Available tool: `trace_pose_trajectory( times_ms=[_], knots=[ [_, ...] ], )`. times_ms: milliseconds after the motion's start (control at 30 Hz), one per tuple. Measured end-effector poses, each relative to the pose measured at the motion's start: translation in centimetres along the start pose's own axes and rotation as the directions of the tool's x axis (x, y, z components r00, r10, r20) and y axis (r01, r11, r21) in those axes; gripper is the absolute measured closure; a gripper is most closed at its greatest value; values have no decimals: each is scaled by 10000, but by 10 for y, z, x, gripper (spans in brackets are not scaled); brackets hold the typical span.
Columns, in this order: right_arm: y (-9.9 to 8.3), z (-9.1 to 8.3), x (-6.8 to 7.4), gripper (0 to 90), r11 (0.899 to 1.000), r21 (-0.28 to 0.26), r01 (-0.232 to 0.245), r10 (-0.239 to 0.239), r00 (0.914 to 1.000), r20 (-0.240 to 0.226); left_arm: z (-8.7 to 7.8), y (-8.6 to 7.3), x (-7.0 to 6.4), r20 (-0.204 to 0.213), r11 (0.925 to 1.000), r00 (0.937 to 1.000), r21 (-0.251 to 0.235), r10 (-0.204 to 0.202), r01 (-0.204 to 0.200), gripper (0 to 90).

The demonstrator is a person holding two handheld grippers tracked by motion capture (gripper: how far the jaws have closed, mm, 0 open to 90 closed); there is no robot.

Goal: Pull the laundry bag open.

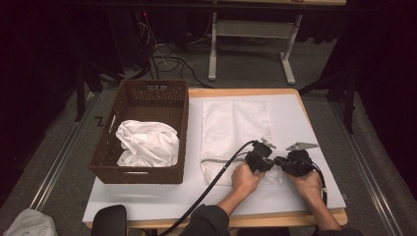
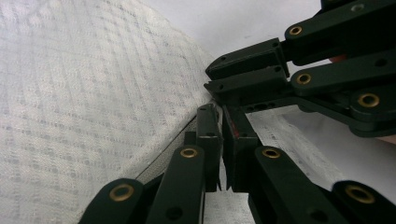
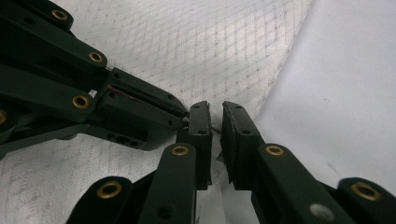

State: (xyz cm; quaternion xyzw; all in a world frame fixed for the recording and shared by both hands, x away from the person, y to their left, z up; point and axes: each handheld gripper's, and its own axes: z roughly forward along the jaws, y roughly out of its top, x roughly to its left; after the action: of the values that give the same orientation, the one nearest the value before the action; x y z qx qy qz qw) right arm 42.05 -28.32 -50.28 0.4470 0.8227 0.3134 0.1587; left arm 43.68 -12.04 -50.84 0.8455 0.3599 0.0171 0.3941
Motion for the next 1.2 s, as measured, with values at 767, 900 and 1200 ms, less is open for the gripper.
trace_pose_trajectory(
  times_ms=[767, 900, 1200],
  knots=[
    [0, 0, 0, 829, 10000, -20, 73, -73, 10000, -6, -16, 0, 12, 190, 9995, 9998, 299, 103, -109, 860],
    [0, 0, -1, 828, 10000, -25, 94, -94, 10000, -24, -19, -1, 13, 223, 9997, 9997, 246, 65, -70, 860],
    [0, 0, 0, 828, 9999, 25, 163, -163, 9999, -24, -24, -2, 15, 235, 9997, 9997, 250, 47, -53, 859]
  ],
)
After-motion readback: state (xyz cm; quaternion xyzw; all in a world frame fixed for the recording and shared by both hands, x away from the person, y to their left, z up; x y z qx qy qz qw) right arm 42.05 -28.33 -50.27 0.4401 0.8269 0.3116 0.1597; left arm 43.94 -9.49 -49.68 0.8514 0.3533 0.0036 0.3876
